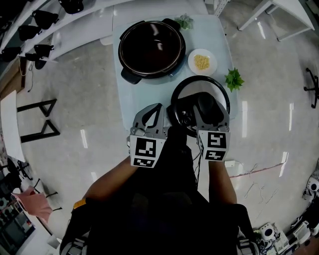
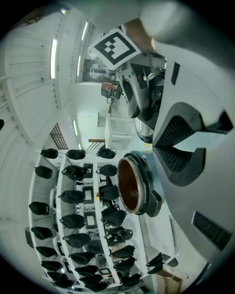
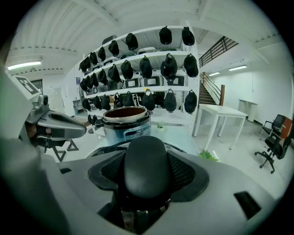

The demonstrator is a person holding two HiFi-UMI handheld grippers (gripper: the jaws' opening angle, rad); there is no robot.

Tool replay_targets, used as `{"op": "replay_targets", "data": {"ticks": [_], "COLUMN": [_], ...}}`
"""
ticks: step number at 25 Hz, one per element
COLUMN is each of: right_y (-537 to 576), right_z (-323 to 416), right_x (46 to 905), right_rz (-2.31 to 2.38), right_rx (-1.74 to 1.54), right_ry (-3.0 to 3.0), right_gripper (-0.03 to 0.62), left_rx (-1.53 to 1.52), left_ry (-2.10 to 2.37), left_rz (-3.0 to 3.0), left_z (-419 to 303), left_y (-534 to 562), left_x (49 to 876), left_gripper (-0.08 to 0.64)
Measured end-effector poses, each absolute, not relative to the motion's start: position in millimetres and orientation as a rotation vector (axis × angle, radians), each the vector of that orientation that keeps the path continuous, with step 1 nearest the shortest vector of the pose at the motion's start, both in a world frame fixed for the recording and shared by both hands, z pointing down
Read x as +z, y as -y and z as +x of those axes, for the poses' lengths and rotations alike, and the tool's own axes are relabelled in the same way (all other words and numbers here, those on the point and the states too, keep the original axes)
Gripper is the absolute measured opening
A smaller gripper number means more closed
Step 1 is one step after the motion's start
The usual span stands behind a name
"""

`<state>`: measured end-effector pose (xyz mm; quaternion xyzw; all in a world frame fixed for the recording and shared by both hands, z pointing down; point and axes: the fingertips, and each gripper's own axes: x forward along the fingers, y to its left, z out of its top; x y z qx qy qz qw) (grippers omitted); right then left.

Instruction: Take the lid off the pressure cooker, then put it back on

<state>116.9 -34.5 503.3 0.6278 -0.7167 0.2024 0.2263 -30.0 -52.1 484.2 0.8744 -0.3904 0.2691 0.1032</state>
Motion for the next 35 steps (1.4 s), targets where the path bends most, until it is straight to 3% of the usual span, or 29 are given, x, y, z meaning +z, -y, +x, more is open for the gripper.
{"op": "replay_targets", "data": {"ticks": [16, 35], "right_y": [45.3, 58.9], "right_z": [118.9, 116.7], "right_x": [607.2, 643.5], "right_rz": [1.683, 1.621], "right_rx": [0.663, 0.549], "right_ry": [1.924, 1.906], "right_gripper": [0.29, 0.291], "left_rx": [0.903, 0.927], "left_ry": [1.128, 1.087], "left_rz": [2.522, 2.486], "left_z": [-21.6, -17.5], "left_y": [71.2, 85.3], "left_x": [552.7, 575.8], "left_gripper": [0.008, 0.008]}}
